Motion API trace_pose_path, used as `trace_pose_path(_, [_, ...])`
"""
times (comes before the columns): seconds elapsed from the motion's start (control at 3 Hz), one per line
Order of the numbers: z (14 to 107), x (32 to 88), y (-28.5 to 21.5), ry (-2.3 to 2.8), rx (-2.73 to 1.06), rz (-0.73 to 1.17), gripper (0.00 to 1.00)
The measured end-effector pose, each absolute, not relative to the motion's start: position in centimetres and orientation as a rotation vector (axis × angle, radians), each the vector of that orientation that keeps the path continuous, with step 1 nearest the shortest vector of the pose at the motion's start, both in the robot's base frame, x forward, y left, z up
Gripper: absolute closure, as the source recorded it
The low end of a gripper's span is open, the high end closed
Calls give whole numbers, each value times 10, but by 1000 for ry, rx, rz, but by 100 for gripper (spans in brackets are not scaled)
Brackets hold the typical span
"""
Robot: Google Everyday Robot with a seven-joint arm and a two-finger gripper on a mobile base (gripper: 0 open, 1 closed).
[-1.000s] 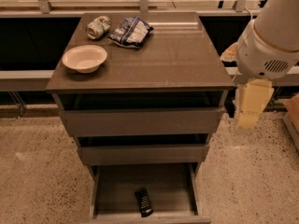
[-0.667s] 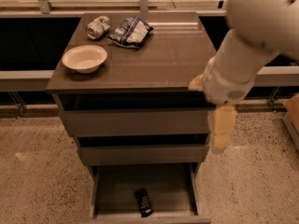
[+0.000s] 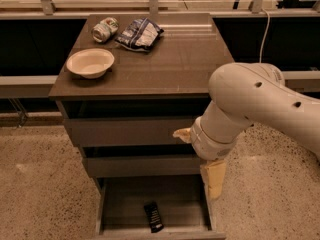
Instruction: Pick rxbar chocolate from bottom drawer and place on counter
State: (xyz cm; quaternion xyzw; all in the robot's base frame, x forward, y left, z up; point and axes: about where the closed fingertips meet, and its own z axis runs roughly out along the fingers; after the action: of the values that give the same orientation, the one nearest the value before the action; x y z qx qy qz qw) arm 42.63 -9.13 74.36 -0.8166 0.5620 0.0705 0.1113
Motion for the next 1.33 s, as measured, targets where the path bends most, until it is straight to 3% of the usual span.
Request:
trace_pose_path(0.67, [700,437,-74,1569,-2592,163,0])
trace_pose_path(1.0, [598,447,-43,1213,-2824,157,0])
trace_pose_path(1.33, [597,447,-43,1207,-2828,162,0])
